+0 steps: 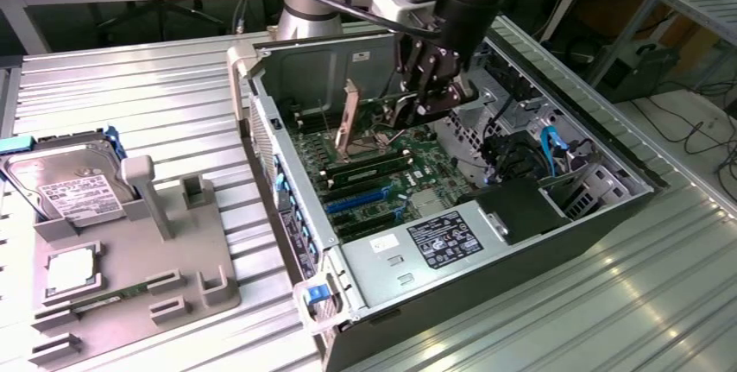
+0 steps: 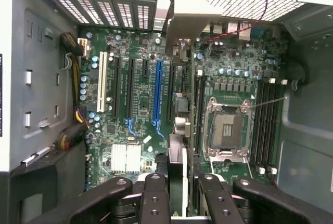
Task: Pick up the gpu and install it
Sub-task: 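Insert the gpu into the slot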
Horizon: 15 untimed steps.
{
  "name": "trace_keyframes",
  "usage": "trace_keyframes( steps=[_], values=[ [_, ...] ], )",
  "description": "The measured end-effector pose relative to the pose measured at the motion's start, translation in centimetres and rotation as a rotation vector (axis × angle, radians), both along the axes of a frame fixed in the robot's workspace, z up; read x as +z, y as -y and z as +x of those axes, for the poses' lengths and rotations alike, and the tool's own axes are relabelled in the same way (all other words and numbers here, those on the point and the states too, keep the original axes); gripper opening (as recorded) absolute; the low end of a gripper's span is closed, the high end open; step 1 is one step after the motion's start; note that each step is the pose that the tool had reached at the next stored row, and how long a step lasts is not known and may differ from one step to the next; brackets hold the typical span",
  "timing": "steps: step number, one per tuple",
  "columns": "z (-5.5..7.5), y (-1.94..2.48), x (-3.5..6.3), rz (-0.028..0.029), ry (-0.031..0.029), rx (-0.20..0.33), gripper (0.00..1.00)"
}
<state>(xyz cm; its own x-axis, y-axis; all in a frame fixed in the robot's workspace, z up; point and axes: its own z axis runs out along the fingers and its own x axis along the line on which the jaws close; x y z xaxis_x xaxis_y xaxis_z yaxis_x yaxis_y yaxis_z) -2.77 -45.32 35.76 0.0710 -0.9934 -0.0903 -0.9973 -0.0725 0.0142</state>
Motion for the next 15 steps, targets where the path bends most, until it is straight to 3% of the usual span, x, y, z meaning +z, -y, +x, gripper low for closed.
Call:
trace_keyframes(
  steps=[2,10,11,15],
  values=[
    [0.0,0.01,-0.29,0.0031,0.0,0.0,0.27],
    [0.0,0.02,-0.84,0.0057,-0.0001,0.0,0.27],
    [0.0,0.02,-0.89,0.0053,-0.0001,0.0,0.27],
    [-0.01,0.02,-0.95,-0.0051,-0.0002,0.0,0.27]
  ],
)
